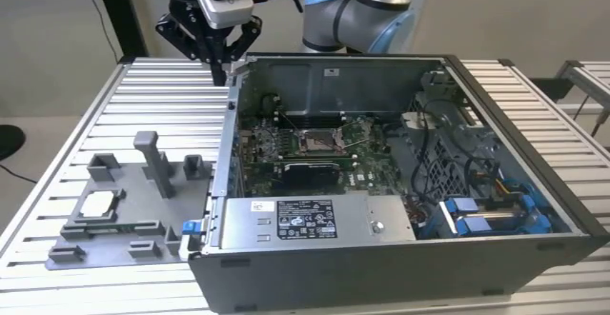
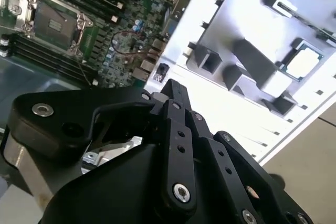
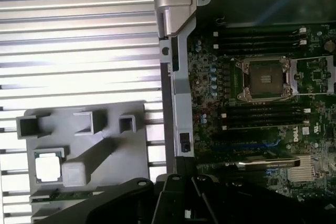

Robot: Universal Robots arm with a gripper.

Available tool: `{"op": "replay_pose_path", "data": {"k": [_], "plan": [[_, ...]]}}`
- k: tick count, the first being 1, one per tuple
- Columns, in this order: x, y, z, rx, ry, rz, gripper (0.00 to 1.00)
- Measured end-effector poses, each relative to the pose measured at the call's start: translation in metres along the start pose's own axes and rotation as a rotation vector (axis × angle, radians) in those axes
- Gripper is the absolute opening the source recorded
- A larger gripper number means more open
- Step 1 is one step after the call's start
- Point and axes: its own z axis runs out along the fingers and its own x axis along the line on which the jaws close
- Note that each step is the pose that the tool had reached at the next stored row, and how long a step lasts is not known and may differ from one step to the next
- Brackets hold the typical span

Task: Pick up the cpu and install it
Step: 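Pick up the cpu and move it towards the insertion slot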

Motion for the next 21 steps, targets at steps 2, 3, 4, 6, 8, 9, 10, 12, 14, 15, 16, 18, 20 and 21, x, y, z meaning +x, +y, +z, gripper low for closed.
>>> {"op": "replay_pose_path", "data": {"k": [2, 3, 4, 6, 8, 9, 10, 12, 14, 15, 16, 18, 20, 21], "plan": [[0.0054, -0.0004, -0.0001, 0.0000, -0.0001, 0.000, 0.00], [0.0079, -0.0006, -0.0002, 0.0000, 0.0000, 0.000, 0.00], [0.0105, -0.0007, -0.0002, -0.0001, 0.0000, 0.000, 0.00], [0.0157, -0.0011, -0.0003, 0.0000, 0.0000, 0.000, 0.00], [0.0208, -0.0015, -0.0004, -0.0001, -0.0001, 0.000, 0.00], [0.0233, -0.0016, -0.0005, 0.0000, 0.0000, 0.000, 0.00], [0.0261, -0.0018, -0.0006, 0.0000, 0.0000, 0.000, 0.00], [0.0314, -0.0022, -0.0007, -0.0001, -0.0001, 0.000, 0.00], [0.0364, -0.0026, -0.0008, -0.0001, -0.0001, 0.000, 0.00], [0.0392, -0.0028, -0.0009, -0.0001, 0.0000, 0.000, 0.00], [0.0417, -0.0029, -0.0009, 0.0000, 0.0000, 0.000, 0.00], [0.0469, -0.0033, -0.0010, 0.0000, -0.0001, 0.000, 0.00], [0.0523, -0.0037, -0.0012, 0.0000, -0.0001, 0.000, 0.00], [0.0551, -0.0039, -0.0012, 0.0000, -0.0001, 0.000, 0.00]]}}
